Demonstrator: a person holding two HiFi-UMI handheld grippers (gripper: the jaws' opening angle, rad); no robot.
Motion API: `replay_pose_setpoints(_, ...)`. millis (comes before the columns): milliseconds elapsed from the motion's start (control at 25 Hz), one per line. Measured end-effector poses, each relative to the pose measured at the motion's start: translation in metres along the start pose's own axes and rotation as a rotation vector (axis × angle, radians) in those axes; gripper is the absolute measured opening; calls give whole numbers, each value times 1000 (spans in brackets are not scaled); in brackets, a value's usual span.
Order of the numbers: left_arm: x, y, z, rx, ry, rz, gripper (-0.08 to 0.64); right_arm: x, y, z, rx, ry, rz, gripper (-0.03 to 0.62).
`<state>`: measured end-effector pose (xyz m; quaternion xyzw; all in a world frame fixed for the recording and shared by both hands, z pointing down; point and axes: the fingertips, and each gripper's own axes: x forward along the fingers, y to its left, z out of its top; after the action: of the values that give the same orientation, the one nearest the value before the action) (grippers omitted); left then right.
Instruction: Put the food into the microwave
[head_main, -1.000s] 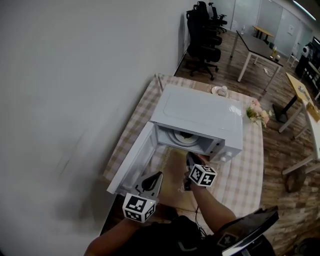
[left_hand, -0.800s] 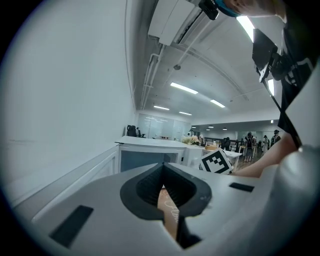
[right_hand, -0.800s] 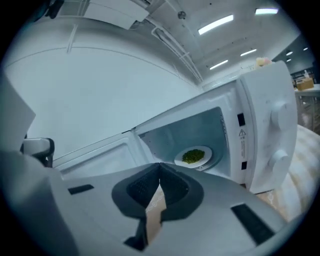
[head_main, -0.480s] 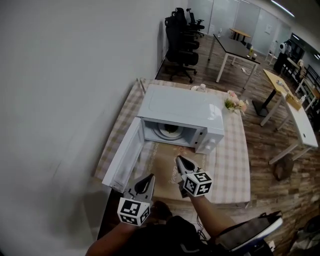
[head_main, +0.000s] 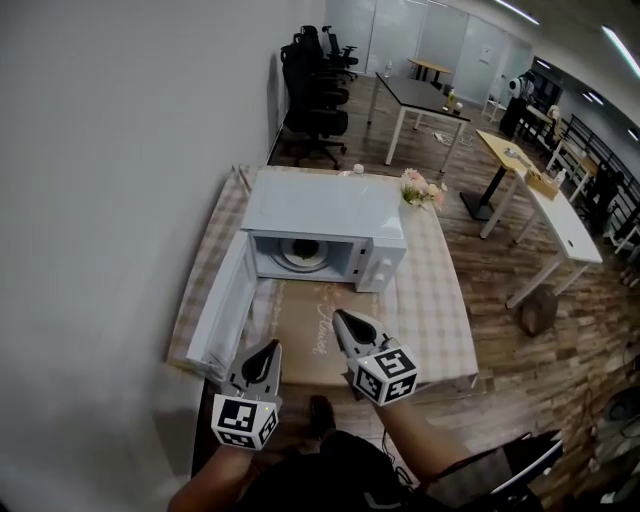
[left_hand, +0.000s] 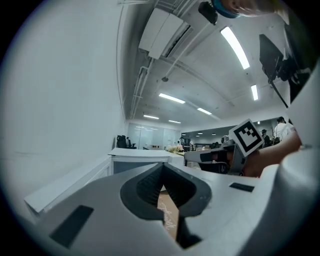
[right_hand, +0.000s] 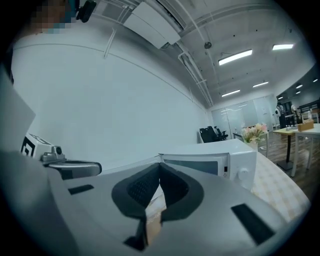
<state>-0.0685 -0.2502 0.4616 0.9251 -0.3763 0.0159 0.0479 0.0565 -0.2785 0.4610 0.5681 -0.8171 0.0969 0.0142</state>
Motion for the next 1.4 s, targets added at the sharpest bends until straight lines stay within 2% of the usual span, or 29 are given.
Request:
replay_pose_setpoints(80,-3,-1,5,22,-25,4,8,-11,5,6,-10,-9,-5,9)
replay_pose_setpoints(320,-4,-3,16,23,-60,13,8,-28,7,17,-37,-30,-3,9)
replay_pose_setpoints(640,2,-18,27,-30,-25,39,8,-43,-9,31,-30,-32,17,8)
replay_pose_setpoints(840,11,-28,37,-14,-36,81,8,-49,-20,39,-24,-45,41,8)
replay_pose_setpoints(1240,20,-49,42,-12,-38,111,8,-59,-39,40,-21,-32,77,8)
replay_pose_setpoints(1400,19,-50,48,-12,-65,182,8,-60,-45,45,-23,-30,98,8)
